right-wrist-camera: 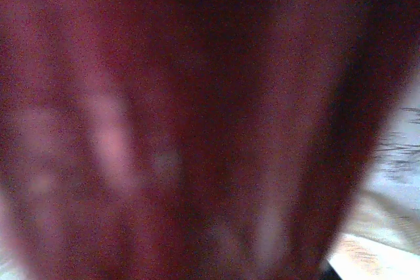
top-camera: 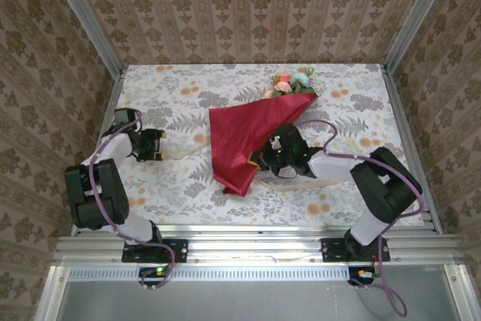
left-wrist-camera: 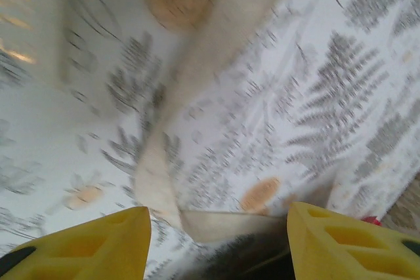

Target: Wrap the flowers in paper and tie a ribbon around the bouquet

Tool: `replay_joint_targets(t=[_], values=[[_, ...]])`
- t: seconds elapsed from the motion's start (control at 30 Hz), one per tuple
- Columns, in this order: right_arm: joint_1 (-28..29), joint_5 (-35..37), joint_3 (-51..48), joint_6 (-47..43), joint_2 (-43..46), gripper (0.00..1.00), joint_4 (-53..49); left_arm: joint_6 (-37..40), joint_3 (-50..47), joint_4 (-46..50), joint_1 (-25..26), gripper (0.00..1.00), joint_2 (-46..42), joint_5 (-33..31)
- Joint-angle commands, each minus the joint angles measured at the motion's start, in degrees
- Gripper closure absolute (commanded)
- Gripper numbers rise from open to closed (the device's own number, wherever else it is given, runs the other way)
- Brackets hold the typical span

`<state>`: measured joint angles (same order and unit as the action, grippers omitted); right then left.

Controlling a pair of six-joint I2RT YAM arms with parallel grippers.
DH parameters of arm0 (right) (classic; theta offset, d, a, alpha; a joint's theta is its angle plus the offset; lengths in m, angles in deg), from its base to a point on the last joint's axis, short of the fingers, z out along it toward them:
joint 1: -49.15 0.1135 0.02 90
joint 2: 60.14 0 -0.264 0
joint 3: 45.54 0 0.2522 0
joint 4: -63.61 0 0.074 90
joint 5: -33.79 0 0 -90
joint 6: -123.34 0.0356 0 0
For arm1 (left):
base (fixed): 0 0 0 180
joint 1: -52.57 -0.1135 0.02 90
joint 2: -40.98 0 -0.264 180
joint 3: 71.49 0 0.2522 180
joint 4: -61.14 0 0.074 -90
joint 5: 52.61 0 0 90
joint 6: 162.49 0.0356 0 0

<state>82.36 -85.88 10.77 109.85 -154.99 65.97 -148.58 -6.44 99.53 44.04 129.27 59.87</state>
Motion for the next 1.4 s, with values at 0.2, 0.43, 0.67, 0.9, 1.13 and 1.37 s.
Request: replay_joint_targets(t=[0.2,0.43,0.67,0.9,1.13,1.37], values=[[-0.14,0.76,-2.72,-5.75,-2.9,1.0,-1.95,1.45,0.99,-4.78,2.91,0.41,10.66,-1.23],[-0.86,0.16,-2.01,-8.92,-3.31,1.0,-5.04,-0.85,-0.13,-7.45,5.53,0.92,13.64,-2.65],[-2.29,-1.61,0.37,-12.89,-5.32,1.0,-11.22,9.01,8.85,6.99,4.62,1.0,-1.65,-18.38],[-3.06,-4.63,3.44,-16.86,-7.93,1.0,-15.76,21.59,19.96,12.25,14.99,1.0,-10.68,-28.95],[-3.35,-6.71,5.87,-20.01,-10.66,1.0,-18.96,40.28,33.92,7.94,40.75,1.0,-1.38,-20.09],[-3.85,-6.89,5.96,-21.13,-11.28,1.0,-18.91,41.83,55.0,25.68,52.43,1.0,20.82,-19.15]])
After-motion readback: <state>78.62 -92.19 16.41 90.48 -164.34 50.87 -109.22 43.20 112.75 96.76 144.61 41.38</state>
